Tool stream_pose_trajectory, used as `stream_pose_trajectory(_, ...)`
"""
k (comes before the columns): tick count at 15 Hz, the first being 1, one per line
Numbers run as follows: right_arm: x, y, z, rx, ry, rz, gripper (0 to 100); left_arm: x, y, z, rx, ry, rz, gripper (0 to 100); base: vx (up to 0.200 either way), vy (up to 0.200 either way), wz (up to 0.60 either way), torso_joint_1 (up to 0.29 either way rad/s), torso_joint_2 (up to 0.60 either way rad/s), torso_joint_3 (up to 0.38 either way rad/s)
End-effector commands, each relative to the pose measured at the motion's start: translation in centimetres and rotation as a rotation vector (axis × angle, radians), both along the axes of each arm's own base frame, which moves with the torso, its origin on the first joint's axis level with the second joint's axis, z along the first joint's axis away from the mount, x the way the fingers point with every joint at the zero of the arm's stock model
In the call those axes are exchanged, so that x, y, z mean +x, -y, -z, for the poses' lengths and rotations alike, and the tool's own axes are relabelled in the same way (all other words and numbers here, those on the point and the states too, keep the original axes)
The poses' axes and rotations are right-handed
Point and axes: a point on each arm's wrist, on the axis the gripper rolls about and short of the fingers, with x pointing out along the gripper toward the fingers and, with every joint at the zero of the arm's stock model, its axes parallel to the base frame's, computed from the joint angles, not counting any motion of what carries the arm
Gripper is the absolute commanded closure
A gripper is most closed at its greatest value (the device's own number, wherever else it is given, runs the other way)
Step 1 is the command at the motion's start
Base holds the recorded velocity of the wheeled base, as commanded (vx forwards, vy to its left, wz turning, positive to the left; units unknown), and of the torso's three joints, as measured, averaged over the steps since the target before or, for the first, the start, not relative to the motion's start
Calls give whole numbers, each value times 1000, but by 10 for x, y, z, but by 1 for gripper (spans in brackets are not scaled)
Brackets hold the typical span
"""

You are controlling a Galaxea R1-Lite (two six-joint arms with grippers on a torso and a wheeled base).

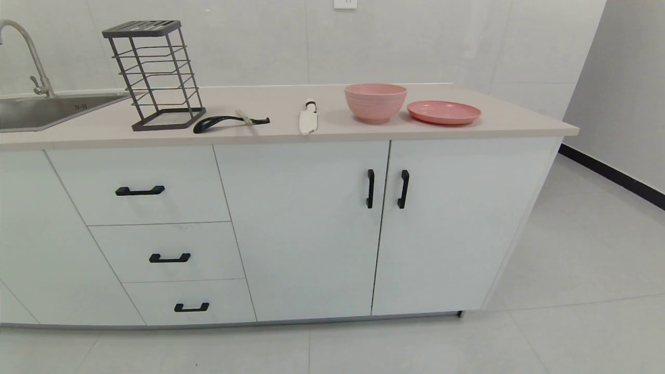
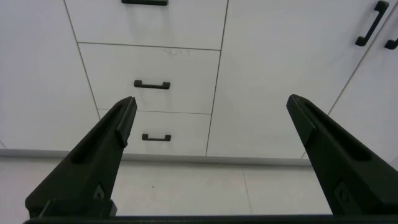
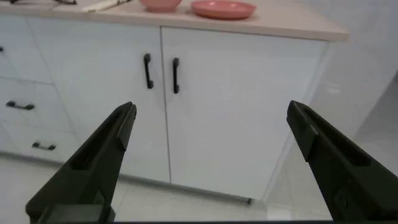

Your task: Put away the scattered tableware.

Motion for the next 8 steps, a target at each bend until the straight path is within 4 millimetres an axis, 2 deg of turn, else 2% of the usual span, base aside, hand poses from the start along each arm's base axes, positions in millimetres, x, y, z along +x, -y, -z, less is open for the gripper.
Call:
stream_pose_trajectory(1, 81, -25, 6, -48, -248, -203, 0, 0, 0, 0, 1, -1, -1, 0, 0, 0, 0, 0, 0, 0)
stream_pose_trajectory(2, 105, -42, 15, -113, -283, -289, 0, 0, 0, 0, 4, -1, 0, 0, 0, 0, 0, 0, 0, 0)
stream_pose_trajectory(3, 115, -47, 20, -143, -292, -305, 0, 0, 0, 0, 4, -1, 0, 0, 0, 0, 0, 0, 0, 0)
stream_pose_trajectory(4, 144, -59, 35, -230, -312, -332, 0, 0, 0, 0, 4, -1, 2, 0, 0, 0, 0, 0, 0, 0)
stream_pose_trajectory(5, 160, -64, 47, -272, -330, -341, 0, 0, 0, 0, 4, -1, 0, 0, 0, 0, 0, 0, 0, 0)
stream_pose_trajectory(7, 184, -72, 66, -309, -339, -358, 0, 0, 0, 0, 4, -1, 2, 0, 0, 0, 0, 0, 0, 0)
stream_pose_trajectory(8, 190, -75, 71, -313, -333, -365, 0, 0, 0, 0, 4, -1, 3, 0, 0, 0, 0, 0, 0, 0)
